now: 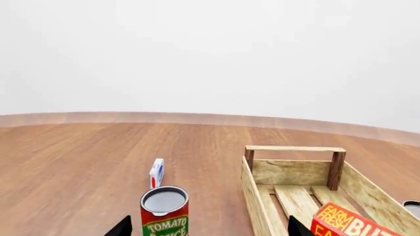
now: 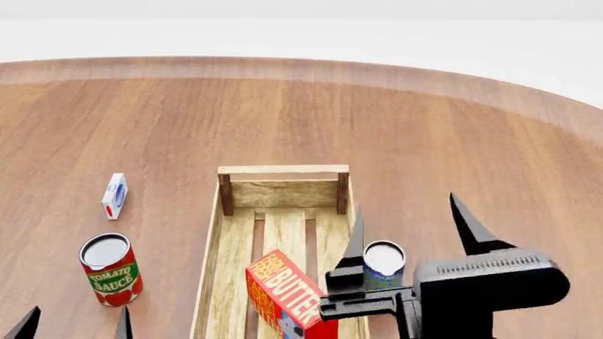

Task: Pick up the butter and put it in the tray.

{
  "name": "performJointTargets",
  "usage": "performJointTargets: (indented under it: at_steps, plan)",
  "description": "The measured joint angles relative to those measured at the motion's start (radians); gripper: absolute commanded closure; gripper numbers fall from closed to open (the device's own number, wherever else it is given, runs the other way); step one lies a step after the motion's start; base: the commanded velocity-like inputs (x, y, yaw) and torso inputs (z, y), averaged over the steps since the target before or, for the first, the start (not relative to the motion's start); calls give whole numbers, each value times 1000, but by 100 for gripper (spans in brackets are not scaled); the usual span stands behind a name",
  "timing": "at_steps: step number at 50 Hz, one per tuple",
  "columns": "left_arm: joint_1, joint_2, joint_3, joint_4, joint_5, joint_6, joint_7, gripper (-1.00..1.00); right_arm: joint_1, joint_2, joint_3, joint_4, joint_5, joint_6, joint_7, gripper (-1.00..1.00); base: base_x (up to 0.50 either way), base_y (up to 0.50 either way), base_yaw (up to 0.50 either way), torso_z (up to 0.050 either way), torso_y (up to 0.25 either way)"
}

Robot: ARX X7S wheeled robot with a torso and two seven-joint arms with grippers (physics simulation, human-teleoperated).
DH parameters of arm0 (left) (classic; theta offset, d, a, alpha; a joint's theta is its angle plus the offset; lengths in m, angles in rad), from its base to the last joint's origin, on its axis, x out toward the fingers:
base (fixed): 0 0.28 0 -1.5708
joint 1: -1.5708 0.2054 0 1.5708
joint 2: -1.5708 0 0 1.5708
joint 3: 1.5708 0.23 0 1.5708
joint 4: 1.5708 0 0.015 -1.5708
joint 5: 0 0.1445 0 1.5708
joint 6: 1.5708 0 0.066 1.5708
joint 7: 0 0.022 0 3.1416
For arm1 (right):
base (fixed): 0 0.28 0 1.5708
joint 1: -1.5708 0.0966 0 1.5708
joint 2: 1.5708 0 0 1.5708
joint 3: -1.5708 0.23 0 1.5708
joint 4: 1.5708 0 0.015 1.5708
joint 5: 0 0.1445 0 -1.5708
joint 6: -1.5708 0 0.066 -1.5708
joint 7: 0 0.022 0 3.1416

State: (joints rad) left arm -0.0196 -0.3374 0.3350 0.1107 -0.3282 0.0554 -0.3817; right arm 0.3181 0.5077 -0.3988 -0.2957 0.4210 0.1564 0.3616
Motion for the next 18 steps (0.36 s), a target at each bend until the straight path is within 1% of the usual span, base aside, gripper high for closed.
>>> performJointTargets:
  at_steps: [4, 9, 18]
  plan:
    - [10, -9, -7, 23, 2, 6, -8, -100, -108, -9, 29, -17, -70, -156, 46, -100, 0, 0, 0, 0, 0]
    - [24, -20, -14, 52, 7, 15, -17, -100, -210, -22, 56, -20, -147, -301, 96, -100, 0, 0, 0, 0, 0]
    - [44, -34, -21, 82, 20, 32, -29, -100, -329, -37, 79, -12, -231, -475, 147, -100, 0, 0, 0, 0, 0]
